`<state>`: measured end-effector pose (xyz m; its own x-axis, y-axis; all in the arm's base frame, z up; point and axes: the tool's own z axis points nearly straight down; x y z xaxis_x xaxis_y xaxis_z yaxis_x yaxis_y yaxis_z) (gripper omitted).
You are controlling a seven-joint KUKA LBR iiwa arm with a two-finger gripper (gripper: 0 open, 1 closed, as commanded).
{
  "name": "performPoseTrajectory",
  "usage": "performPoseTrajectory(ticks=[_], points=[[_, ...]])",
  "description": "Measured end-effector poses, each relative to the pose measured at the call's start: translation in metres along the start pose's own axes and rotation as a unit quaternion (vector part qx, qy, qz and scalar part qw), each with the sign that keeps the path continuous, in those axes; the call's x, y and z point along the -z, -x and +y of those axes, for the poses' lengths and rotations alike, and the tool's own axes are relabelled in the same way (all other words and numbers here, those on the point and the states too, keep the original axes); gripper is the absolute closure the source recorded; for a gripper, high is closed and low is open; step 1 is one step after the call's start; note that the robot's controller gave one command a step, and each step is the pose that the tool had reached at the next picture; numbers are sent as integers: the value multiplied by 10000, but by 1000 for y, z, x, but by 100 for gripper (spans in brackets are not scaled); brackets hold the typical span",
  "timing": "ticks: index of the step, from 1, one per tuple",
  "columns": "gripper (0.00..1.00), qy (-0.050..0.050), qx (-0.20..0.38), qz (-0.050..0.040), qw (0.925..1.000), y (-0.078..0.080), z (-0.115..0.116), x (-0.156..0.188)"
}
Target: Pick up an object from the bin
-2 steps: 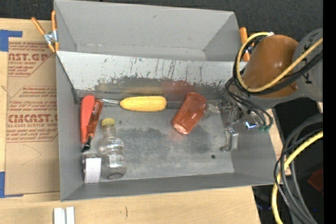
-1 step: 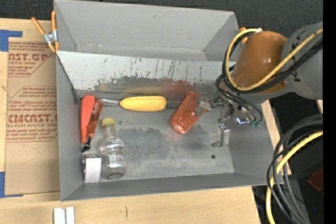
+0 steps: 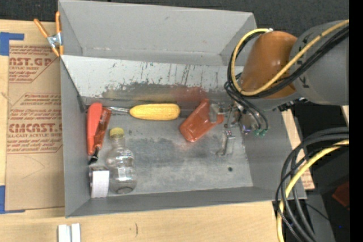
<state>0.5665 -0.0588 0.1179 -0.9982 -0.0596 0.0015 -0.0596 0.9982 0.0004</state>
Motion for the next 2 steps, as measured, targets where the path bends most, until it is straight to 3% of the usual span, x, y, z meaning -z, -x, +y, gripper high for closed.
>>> performPoseTrajectory(ticks=[1,2], points=[[0,-33,885,-64,9961,8,15,-19],[100,-13,654,-51,9978,25,52,-27]])
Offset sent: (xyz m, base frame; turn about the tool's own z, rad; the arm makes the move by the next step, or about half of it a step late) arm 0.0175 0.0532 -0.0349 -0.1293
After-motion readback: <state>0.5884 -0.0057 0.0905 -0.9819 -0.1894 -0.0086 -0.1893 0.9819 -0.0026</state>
